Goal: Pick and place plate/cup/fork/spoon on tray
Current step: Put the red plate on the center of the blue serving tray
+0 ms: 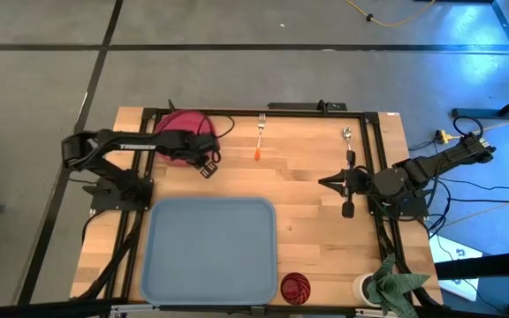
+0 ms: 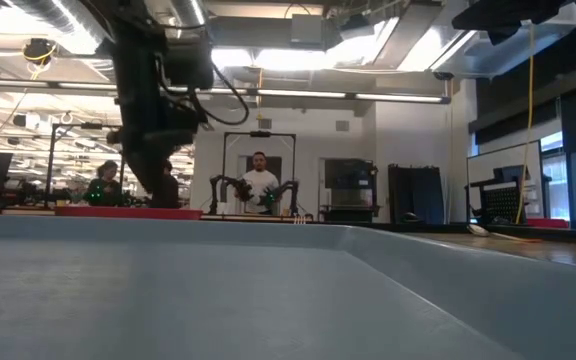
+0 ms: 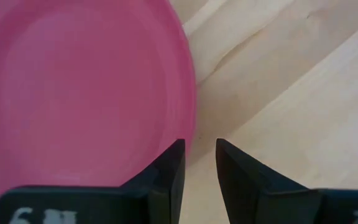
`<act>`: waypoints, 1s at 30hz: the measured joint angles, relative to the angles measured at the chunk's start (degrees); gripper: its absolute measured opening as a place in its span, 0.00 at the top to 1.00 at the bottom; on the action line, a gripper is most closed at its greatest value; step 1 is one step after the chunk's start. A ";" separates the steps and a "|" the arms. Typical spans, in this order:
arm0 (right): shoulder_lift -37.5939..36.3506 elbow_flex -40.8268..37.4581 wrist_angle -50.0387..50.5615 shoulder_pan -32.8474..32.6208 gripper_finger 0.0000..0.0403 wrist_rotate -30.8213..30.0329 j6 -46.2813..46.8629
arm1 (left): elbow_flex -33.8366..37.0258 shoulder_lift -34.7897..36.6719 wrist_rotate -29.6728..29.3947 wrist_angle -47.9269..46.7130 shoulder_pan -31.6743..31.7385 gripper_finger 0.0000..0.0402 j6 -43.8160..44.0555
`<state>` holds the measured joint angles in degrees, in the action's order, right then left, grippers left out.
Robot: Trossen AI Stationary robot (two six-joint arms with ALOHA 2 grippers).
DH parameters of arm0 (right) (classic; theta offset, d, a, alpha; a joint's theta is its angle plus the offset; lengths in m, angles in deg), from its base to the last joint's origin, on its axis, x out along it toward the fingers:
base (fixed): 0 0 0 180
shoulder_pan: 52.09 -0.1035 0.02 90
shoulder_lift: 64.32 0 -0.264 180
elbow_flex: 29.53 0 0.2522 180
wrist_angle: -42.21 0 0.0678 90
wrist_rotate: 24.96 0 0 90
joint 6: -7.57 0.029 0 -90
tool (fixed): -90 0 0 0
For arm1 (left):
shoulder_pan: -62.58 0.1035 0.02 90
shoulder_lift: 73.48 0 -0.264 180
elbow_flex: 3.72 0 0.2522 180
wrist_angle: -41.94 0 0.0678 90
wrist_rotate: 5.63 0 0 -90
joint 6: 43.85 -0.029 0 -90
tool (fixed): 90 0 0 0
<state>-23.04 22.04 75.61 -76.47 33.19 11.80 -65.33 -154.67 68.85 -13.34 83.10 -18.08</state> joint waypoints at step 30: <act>0.00 -0.02 -0.02 -0.02 0.95 0.00 -0.20 | 0.02 -6.60 -6.73 1.36 0.09 0.80 -6.86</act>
<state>-23.04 22.02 75.58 -76.49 33.19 11.61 -65.31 -161.27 62.13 -11.98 83.18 -24.94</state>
